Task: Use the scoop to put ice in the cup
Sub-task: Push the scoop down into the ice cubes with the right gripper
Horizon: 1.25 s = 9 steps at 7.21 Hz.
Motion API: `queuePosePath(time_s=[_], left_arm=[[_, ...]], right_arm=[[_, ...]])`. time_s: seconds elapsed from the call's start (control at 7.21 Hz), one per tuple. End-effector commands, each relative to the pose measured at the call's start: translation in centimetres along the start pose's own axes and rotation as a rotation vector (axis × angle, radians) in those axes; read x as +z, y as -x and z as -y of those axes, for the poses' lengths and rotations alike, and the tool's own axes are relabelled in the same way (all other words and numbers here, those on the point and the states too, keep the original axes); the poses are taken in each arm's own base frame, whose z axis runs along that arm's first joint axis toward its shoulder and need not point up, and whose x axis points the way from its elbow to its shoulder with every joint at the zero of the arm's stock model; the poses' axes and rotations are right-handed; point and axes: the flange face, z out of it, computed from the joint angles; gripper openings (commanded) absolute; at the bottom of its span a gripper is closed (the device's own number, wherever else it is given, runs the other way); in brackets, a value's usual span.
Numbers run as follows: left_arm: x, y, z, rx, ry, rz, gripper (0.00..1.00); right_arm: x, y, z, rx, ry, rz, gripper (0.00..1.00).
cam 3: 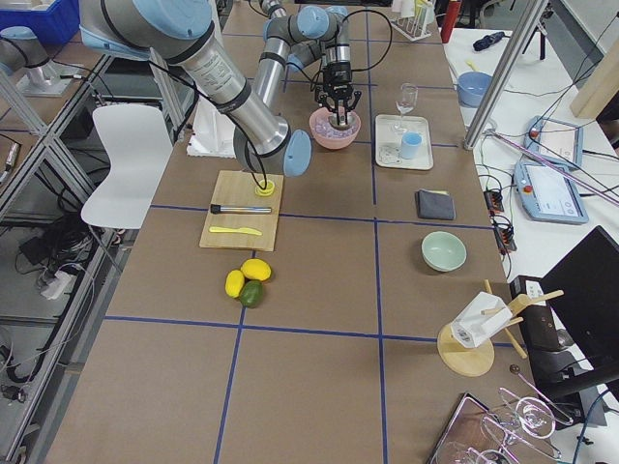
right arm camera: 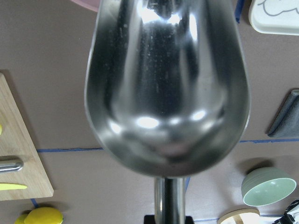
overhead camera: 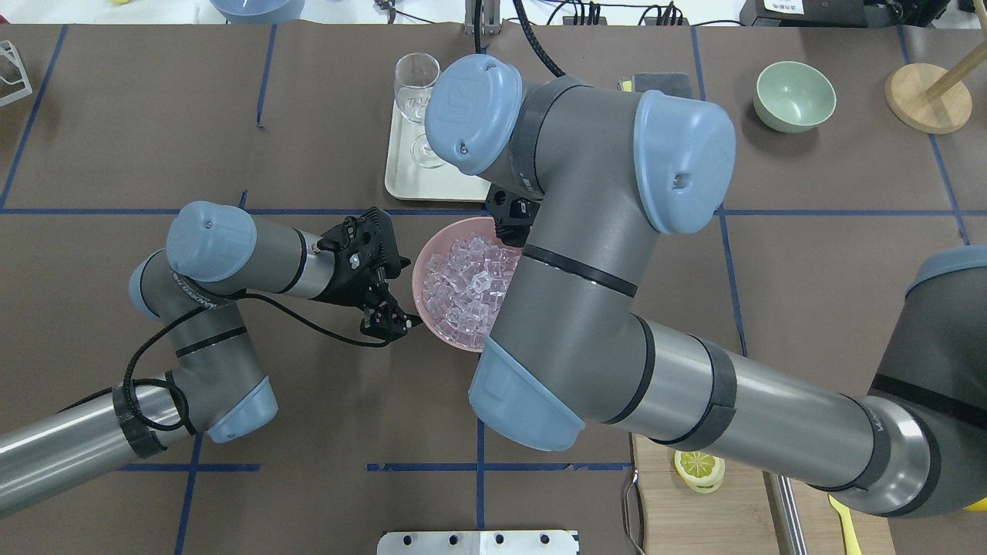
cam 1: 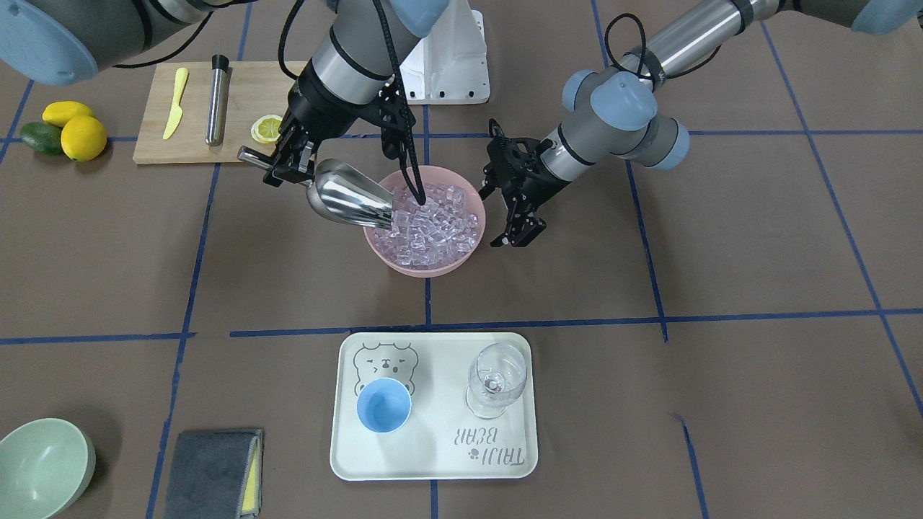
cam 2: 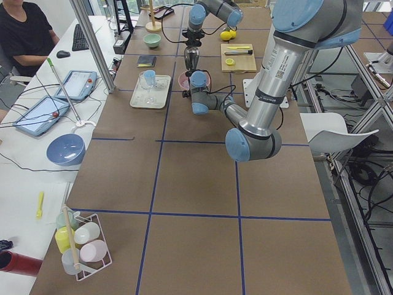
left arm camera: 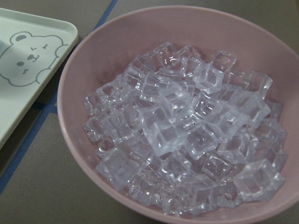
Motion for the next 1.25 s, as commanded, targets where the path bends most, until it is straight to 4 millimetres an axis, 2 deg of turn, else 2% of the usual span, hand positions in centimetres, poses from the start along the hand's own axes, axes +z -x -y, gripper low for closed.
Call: queuePosePath(time_s=[0.0, 0.28, 0.42, 0.56, 0.69, 1.11], left_arm=[[0.1, -0.1, 0.1, -0.001, -0.001, -0.002, 1.00], [0.1, -0.1, 0.1, 0.001, -0.001, -0.002, 1.00], [0.0, 0.0, 0.1, 0.002, -0.001, 0.000, 1.00], [0.0, 0.0, 0.1, 0.003, -0.002, 0.000, 1.00], [0.0, 0.0, 0.1, 0.004, -0.002, 0.000, 1.00], [0.0, -0.1, 0.1, 0.005, -0.004, 0.000, 1.00]], right_arm=[[0.8, 0.1, 1.1, -0.014, 0.038, -0.001, 0.00], [1.0, 0.6, 2.5, -0.039, 0.063, -0.010, 0.00], [0.4, 0.3, 3.6, -0.046, 0.071, -0.006, 0.00], [0.3, 0.0, 5.3, -0.061, 0.105, 0.002, 0.00], [0.5, 0.3, 6.1, -0.075, 0.123, -0.004, 0.00], [1.0, 1.0, 7.1, -0.101, 0.146, -0.013, 0.00]])
